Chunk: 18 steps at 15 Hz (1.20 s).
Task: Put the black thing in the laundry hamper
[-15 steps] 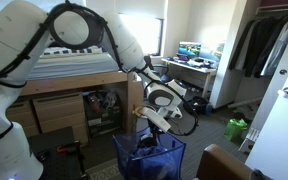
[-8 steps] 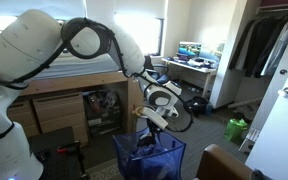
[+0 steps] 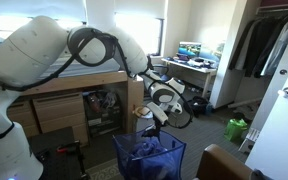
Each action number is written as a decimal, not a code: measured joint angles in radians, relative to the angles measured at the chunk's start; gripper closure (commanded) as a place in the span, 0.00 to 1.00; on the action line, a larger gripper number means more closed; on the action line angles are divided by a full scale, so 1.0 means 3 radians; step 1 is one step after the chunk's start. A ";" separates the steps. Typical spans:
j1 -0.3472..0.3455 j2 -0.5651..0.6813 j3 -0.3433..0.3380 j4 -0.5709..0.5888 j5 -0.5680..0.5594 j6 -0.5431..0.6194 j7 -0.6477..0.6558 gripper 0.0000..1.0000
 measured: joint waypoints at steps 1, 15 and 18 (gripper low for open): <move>0.0005 0.0028 0.0000 0.0047 0.0000 0.0000 0.0054 0.98; 0.0082 0.0397 0.0005 0.0530 -0.0029 -0.0151 0.0168 0.37; 0.0080 0.0424 0.0005 0.0611 -0.0043 -0.0332 0.0168 0.15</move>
